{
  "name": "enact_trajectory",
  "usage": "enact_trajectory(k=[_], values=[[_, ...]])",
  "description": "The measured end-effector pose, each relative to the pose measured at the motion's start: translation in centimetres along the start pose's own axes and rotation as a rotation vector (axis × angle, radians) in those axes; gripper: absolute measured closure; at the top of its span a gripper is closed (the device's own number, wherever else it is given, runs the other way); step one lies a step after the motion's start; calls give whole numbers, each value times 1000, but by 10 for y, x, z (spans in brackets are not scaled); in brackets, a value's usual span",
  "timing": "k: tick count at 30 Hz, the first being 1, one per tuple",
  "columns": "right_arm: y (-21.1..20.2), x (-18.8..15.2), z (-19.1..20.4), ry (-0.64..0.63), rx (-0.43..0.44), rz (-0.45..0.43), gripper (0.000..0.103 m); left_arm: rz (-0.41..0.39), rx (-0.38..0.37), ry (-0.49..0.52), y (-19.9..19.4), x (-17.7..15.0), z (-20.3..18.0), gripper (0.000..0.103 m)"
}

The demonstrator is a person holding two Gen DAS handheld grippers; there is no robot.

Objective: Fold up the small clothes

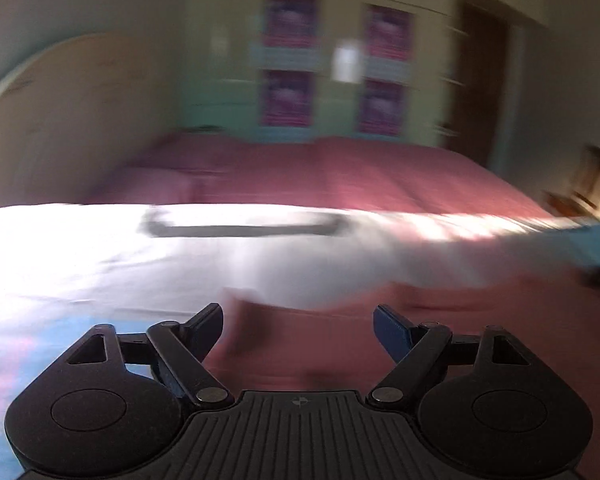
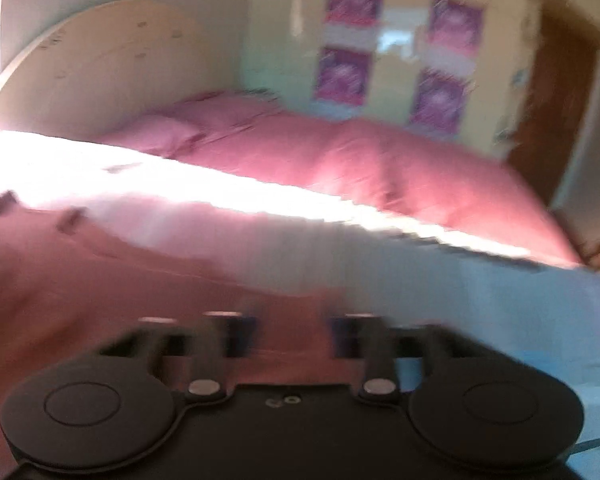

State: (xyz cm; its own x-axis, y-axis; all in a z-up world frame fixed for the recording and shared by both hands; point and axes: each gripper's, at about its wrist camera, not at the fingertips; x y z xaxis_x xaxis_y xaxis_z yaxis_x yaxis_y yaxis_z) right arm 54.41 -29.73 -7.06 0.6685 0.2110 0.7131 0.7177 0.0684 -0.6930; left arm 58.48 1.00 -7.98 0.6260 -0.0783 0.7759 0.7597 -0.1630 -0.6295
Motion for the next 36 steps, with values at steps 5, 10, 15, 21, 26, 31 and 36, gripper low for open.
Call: enact_trajectory(k=[5, 10, 15, 21, 26, 31, 36], values=[[23, 14, 86, -97, 154, 16, 48, 48, -88, 61, 21, -1, -62, 22], [37, 12, 108, -112, 186, 61, 69, 110, -65, -34, 35, -13, -55, 22], [38, 13, 106, -129, 185, 74, 71, 120, -36, -9, 43, -19, -54, 22], [31, 2, 52, -56, 8, 61, 71, 134, 74, -14, 30, -19, -8, 22], [21, -19, -22, 56, -108, 73, 72, 131, 133, -25, 24, -29, 25, 19], [9, -24, -34, 71, -156, 94, 71, 109, 183, -60, 14, -30, 21, 14], [-35, -26, 9, 28, -45, -16, 69, 24, 72, -4, -26, -32, -31, 14]])
Point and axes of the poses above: each gripper's, at about its wrist camera, not at the fingertips, and y roughly the way its jaws point, z to its left, x to its top, and after that the axes turned 7 degrees about z, right-handed
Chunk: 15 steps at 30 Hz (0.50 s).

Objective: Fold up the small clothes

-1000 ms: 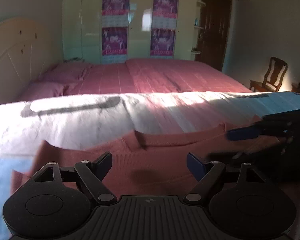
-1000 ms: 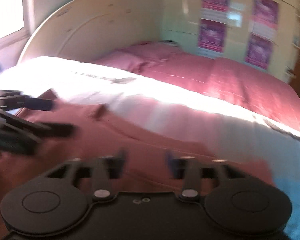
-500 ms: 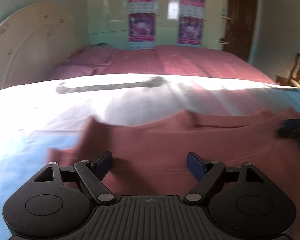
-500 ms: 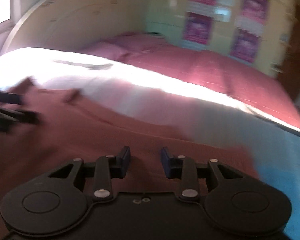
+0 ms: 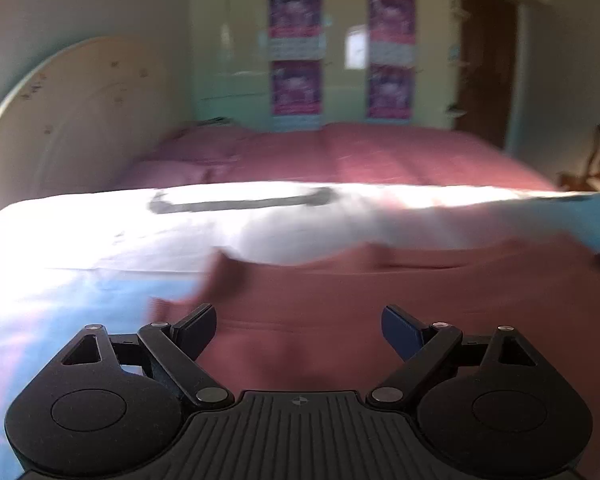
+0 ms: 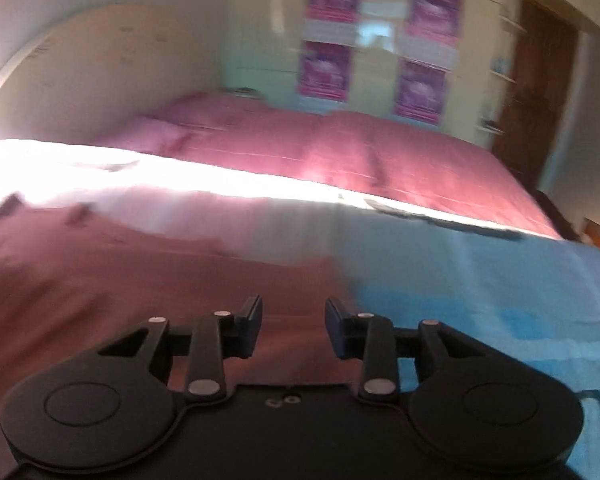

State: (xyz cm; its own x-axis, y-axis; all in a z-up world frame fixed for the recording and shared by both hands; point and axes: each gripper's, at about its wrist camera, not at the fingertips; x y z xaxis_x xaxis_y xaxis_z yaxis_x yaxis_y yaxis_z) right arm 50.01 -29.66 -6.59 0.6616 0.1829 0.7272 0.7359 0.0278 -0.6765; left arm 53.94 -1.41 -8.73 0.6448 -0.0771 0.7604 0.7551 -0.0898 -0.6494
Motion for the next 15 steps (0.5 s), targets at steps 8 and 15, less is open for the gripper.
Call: enact_trajectory(k=[8, 15], values=[[3, -21, 80, -104, 154, 42, 70, 37, -56, 36, -9, -24, -56, 14], [-3, -32, 101, -146, 155, 74, 70, 99, 0, 56, -15, -48, -50, 14]])
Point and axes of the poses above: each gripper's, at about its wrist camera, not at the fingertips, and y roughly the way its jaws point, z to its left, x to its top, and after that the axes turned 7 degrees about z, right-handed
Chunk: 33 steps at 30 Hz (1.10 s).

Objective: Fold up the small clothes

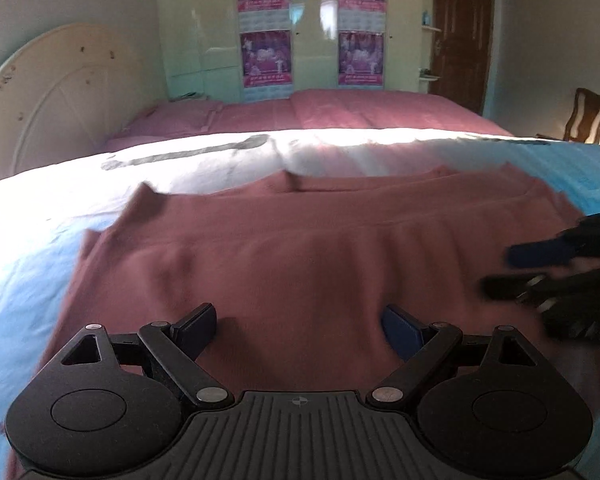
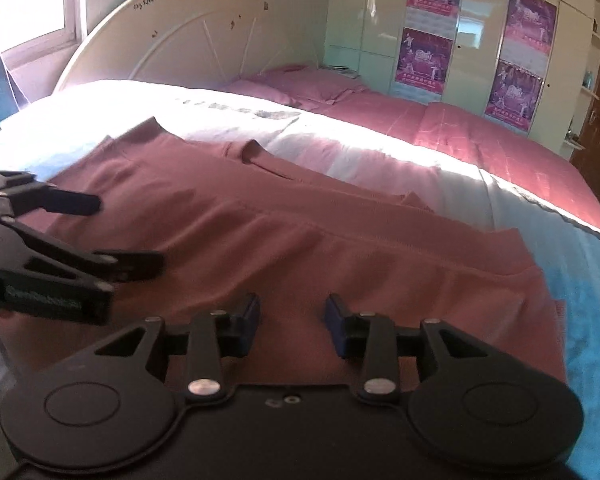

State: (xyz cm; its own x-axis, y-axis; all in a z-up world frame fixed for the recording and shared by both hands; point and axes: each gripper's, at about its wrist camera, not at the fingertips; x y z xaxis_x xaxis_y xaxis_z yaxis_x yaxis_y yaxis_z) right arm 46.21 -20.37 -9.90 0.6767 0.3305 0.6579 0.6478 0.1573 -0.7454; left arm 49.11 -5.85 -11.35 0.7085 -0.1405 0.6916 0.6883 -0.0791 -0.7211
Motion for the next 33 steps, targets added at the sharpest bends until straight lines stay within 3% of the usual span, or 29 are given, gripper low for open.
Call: enact_trajectory(k=[11, 14, 18, 22, 25, 28, 33], values=[[-33, -40, -87, 187, -214, 38, 70, 7, 92, -72, -28, -32, 74, 14], [-35, -53, -99, 225, -218, 64, 70, 12, 104, -90, -29, -35, 83, 14], [-51, -59, -88, 220, -229, 18, 69, 8, 146, -63, -38, -34, 74, 14], [-66, -54, -61, 193, -164, -51, 69, -56, 70, -50, -58, -29, 43, 14], [-59, -51, -28, 128, -103, -26, 68, -39, 37, 10, -56, -31, 14, 14], [-44, -62, -16, 122, -170, 72, 67, 88, 64, 56, -36, -45, 2, 14], [-72, -78, -13, 201, -180, 33, 69, 22, 53, 19, -65, -68, 9, 14]])
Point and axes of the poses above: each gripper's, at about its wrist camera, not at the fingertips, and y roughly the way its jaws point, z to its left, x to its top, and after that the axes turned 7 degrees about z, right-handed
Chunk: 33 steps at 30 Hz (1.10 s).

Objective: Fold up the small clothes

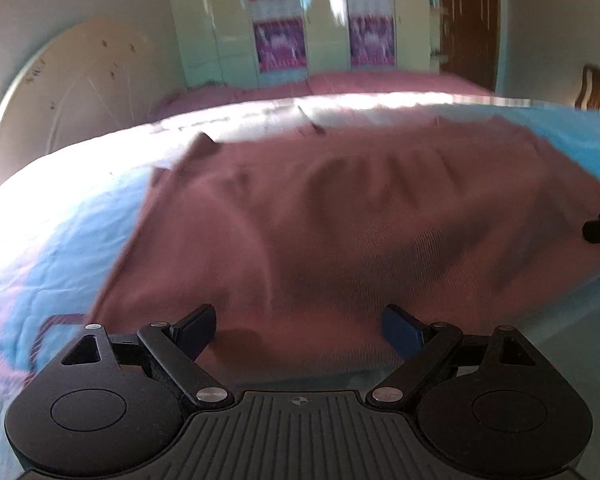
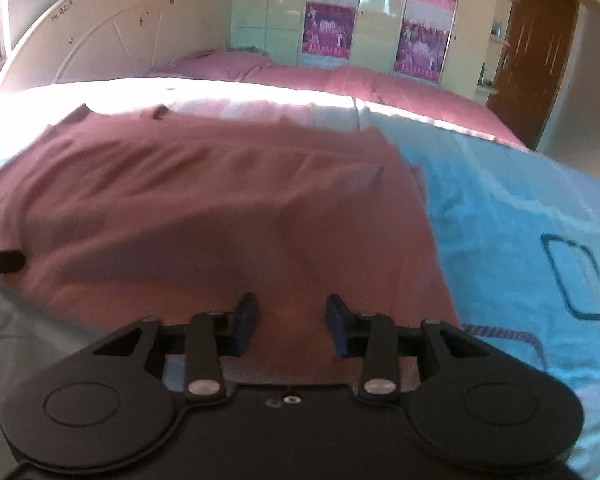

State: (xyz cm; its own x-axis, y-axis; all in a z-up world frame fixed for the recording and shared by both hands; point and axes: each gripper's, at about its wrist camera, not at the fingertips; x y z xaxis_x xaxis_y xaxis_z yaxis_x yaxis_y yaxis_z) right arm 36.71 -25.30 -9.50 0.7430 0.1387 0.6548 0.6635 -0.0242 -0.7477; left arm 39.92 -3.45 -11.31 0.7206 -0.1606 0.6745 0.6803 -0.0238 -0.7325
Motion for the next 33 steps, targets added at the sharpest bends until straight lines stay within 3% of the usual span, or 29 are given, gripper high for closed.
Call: enact_trajectory(k=[3, 6, 12, 16, 22, 25, 27, 33], values=[[-16, 3, 27, -33, 70, -54, 69, -37, -11, -21, -7, -3, 3, 14], [-12, 7, 62, -79, 131, -47, 69, -34, -8, -25, -6, 0, 6, 14], [11, 12, 100, -133, 148, -10, 66, 21, 45, -61, 11, -4, 33, 14], [16, 7, 77, -85, 131, 3, 83, 26, 94, -84, 11, -15, 58, 14], [9, -6, -12, 58, -14, 14, 84, 46, 62, -201, 17, -26, 93, 8], [8, -13, -46, 110, -93, 34, 85, 43, 55, -209, 22, -27, 97, 5], [8, -18, -63, 161, -62, 40, 86, 42, 63, -204, 24, -26, 95, 5], [8, -17, -67, 180, -48, 56, 86, 35, 101, -202, 12, -32, 94, 5]])
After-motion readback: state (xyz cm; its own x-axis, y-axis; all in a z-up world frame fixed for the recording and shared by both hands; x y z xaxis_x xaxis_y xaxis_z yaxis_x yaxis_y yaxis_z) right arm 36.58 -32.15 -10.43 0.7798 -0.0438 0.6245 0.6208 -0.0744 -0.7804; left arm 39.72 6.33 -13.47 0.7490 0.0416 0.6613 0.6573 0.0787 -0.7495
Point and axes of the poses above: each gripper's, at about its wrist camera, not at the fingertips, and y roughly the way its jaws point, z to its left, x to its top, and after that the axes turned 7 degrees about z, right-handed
